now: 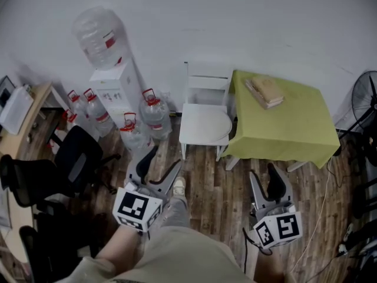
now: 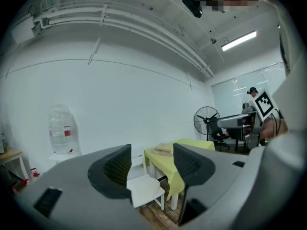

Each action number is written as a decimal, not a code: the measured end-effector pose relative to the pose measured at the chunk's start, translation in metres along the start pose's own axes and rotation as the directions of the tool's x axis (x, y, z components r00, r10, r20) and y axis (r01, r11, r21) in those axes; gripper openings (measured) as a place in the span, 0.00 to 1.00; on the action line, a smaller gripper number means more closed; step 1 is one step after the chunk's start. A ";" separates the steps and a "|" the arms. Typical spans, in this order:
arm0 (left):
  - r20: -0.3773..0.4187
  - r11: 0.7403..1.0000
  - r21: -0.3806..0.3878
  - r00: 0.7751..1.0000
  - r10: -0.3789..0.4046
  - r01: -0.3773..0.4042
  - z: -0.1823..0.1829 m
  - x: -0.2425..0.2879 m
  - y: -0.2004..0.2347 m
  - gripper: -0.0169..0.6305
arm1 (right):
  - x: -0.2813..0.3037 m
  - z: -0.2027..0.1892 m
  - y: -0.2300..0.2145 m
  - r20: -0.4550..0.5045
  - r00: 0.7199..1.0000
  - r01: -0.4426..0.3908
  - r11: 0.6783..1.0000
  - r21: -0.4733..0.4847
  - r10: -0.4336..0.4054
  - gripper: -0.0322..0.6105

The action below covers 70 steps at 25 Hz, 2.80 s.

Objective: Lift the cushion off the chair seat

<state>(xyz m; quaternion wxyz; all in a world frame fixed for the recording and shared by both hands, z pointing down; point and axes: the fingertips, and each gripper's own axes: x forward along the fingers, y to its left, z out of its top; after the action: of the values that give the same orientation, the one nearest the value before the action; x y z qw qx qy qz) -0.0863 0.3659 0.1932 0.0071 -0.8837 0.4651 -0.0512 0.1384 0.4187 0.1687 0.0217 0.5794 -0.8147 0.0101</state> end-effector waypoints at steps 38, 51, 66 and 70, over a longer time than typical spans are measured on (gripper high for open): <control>-0.246 0.974 -0.181 0.953 -0.178 0.136 -0.079 0.376 0.286 0.45 | 0.463 -0.081 -0.105 -0.342 0.937 0.113 0.989 0.094 -0.074 0.42; -0.352 0.966 -0.242 0.921 -0.171 0.086 -0.122 0.410 0.272 0.45 | 0.492 -0.133 -0.147 -0.440 0.898 0.083 0.988 0.133 -0.016 0.43; -0.543 0.925 -0.373 0.825 -0.156 -0.070 -0.239 0.482 0.257 0.45 | 0.551 -0.262 -0.212 -0.572 0.819 0.110 0.966 0.234 0.045 0.50; -0.590 0.922 -0.378 0.790 -0.167 -0.088 -0.280 0.501 0.254 0.45 | 0.567 -0.306 -0.225 -0.616 0.786 0.121 0.964 0.237 0.052 0.51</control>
<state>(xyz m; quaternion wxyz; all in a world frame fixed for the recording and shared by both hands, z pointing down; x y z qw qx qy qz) -0.0402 -0.1802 0.4981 -0.3188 -0.8126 0.4240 -0.2414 0.1722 -0.1771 0.4991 0.2093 0.5568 -0.7431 0.3065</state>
